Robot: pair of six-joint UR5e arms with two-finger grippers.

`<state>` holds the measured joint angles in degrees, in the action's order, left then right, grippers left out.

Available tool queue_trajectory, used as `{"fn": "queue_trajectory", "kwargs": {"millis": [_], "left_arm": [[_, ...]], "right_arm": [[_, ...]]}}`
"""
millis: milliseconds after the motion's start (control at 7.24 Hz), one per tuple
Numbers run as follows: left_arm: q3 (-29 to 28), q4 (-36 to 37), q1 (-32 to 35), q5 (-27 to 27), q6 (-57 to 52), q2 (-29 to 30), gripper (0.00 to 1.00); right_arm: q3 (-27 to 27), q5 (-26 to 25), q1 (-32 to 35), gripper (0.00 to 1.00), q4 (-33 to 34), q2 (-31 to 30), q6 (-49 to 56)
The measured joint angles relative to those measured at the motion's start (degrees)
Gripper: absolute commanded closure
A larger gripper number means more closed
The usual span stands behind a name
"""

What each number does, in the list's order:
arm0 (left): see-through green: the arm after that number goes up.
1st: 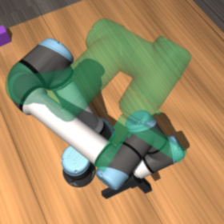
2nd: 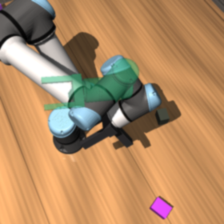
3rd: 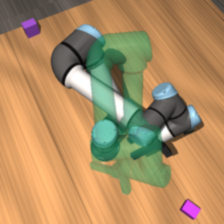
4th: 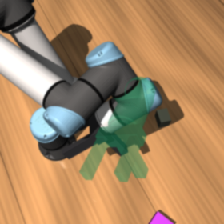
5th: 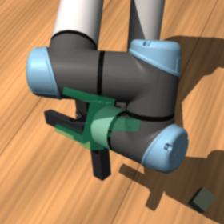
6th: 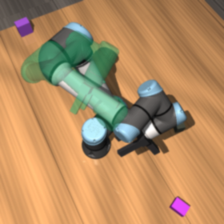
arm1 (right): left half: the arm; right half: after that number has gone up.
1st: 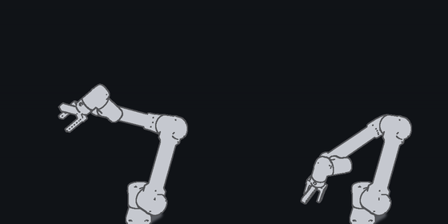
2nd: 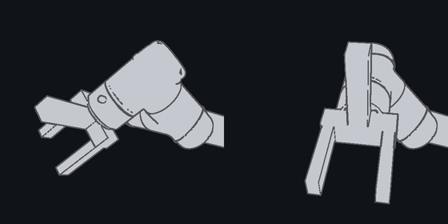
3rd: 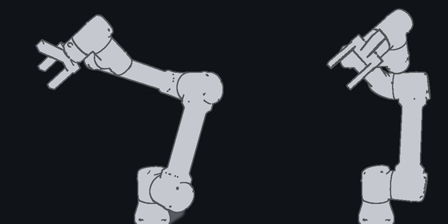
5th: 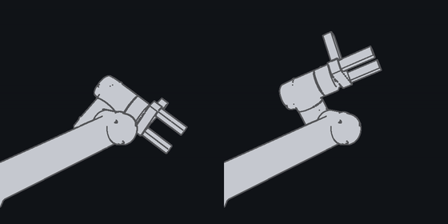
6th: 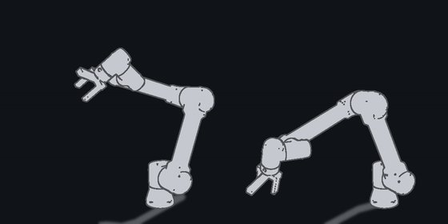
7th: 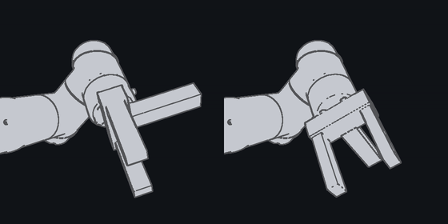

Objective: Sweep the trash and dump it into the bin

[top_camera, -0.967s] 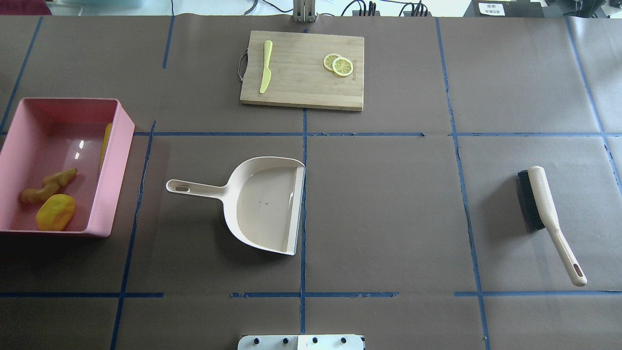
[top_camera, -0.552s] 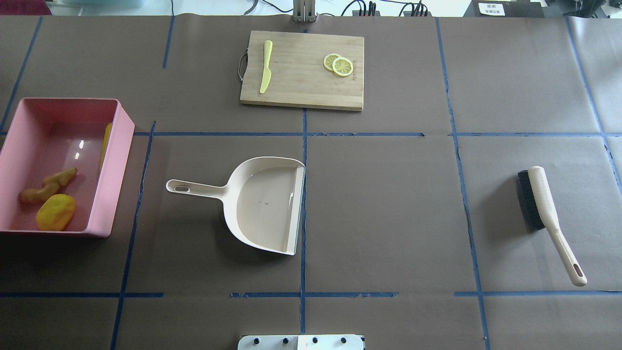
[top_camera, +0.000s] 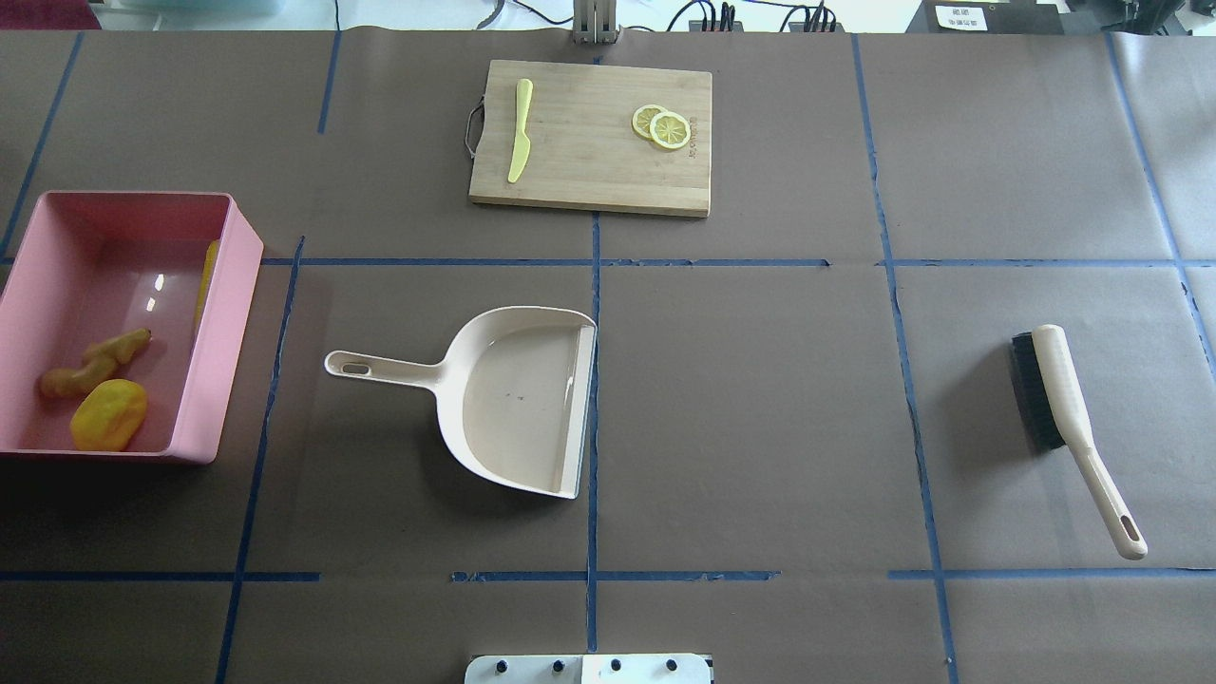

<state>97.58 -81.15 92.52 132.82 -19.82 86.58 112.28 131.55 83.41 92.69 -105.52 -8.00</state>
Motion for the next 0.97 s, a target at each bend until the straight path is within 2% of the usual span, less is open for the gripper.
{"fn": "queue_trajectory", "kwargs": {"millis": [967], "left_arm": [[-0.1,-0.1,-0.1,-0.4,0.0,-1.3,0.0]], "right_arm": [[-0.7,1.2,0.1,0.0,0.1,0.8,0.1]]}}
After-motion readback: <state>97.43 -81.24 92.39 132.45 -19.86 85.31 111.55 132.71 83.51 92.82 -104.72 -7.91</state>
